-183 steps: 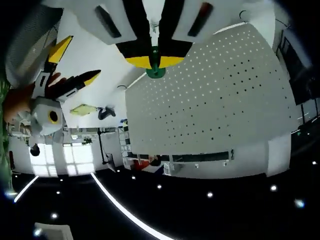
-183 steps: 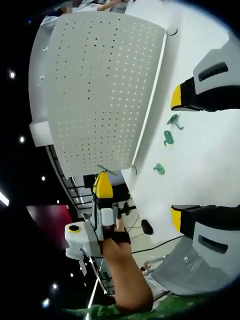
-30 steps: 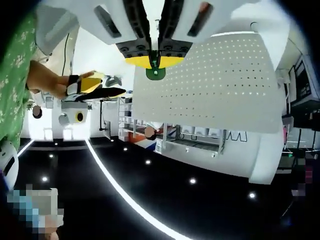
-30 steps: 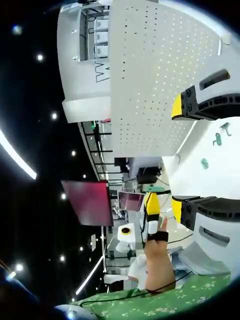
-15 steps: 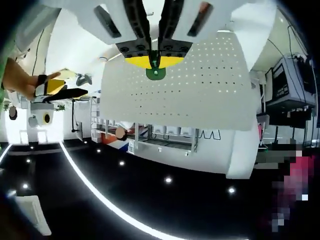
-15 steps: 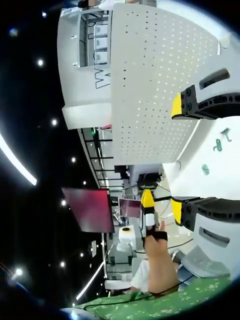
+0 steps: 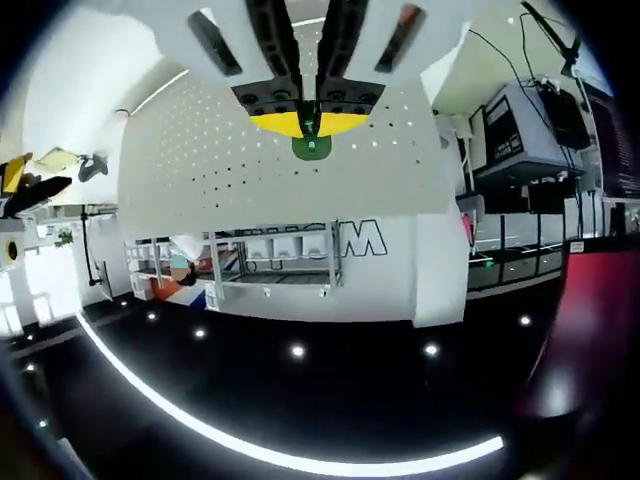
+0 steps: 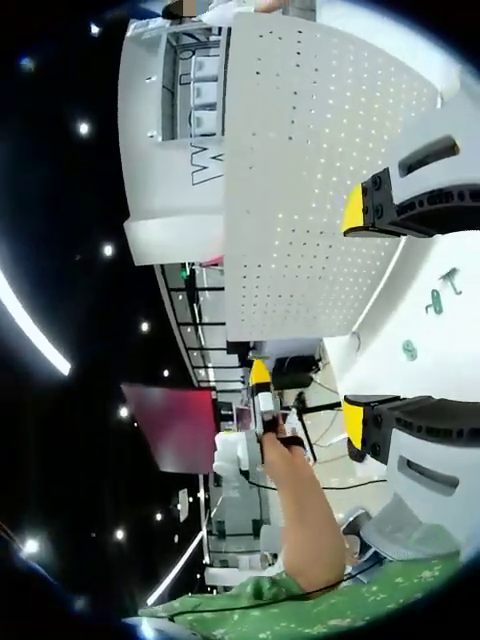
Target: Insert the hook assembly into the mounting plate slot until the hook locks in place.
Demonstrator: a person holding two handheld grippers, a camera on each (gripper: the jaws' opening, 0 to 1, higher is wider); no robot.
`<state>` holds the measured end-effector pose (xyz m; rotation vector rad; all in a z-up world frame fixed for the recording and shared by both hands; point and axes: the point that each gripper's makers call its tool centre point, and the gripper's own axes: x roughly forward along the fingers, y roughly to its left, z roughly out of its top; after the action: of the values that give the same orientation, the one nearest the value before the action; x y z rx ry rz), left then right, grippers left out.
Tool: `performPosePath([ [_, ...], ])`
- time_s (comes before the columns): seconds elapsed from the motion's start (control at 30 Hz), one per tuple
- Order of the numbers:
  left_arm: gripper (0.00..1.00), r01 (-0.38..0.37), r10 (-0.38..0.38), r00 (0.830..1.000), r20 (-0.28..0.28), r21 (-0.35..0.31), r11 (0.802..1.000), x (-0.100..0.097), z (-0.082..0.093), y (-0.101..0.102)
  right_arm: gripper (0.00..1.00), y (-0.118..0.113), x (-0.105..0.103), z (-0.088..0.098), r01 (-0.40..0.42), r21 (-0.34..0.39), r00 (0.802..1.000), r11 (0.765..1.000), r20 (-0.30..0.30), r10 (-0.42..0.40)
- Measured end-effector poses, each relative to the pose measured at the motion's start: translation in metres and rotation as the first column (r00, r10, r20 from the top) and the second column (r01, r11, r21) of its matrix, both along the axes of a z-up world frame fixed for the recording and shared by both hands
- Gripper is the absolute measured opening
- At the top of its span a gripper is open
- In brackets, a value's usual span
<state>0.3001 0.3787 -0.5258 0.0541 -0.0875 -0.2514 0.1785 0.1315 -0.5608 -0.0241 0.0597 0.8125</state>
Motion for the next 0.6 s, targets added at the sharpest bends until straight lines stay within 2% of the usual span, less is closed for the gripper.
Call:
performPosePath([
  [0.3,0.03,-0.097,0.096,0.995,0.025,0.021,0.995,0.035,0.01,0.026,0.65,0.002,0.005,-0.003,0.002,-0.004,1.0,1.0,-0.011,-0.002],
  [0.6,0.03,-0.131,0.13,0.991,0.028,0.034,0.991,0.06,0.014,0.044,0.65,0.001,0.011,-0.006,0.01,-0.016,1.0,1.0,-0.021,-0.01],
])
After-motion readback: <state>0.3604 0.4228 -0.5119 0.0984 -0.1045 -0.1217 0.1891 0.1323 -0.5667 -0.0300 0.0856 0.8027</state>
